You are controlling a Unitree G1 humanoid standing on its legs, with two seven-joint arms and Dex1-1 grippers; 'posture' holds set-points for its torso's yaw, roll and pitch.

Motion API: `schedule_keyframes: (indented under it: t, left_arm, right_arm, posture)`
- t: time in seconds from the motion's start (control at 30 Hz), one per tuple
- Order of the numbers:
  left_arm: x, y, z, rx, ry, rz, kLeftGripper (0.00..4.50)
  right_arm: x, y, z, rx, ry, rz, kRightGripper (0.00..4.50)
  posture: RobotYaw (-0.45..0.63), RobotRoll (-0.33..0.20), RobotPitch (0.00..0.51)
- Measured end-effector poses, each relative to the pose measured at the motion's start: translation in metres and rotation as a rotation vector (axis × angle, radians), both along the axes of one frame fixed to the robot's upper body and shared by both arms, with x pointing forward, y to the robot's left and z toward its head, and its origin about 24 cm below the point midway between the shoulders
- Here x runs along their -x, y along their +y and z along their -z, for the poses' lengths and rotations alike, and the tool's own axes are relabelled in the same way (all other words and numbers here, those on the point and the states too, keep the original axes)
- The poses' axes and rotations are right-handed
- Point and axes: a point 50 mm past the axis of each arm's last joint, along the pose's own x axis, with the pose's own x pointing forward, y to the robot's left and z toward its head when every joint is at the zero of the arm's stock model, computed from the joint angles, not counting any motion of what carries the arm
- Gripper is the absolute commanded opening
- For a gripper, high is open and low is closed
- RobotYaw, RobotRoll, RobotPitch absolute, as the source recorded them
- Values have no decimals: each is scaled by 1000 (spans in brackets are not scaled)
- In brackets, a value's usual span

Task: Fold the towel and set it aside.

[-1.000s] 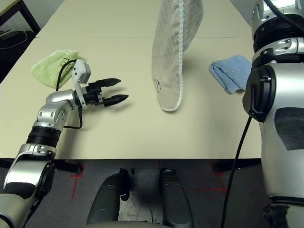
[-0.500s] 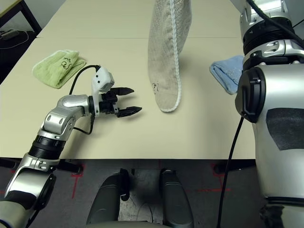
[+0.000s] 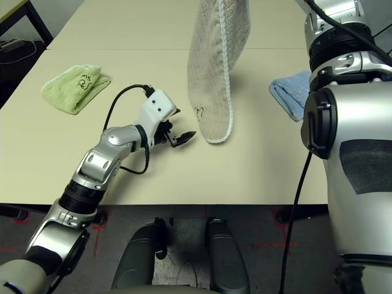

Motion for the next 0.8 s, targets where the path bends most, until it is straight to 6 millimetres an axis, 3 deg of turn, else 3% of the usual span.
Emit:
schedule_keyframes:
  t: [0.23,0.53,0.8]
  left_arm:
    - [-3,-11,-20,110,99,-113,4500]
    - [9,-25,-25,92,81,-30,4500]
    - [10,-22,-20,65,79,-38,4500]
  right_arm:
    - [0,1,0,0,2,-3,37]
    - [-6,0,5,-41,40,45,37]
    - [-12,21,2,-122,106,21,37]
  posture:
    - [47,0,207]
    - [47,0,216]
    - [67,0,225]
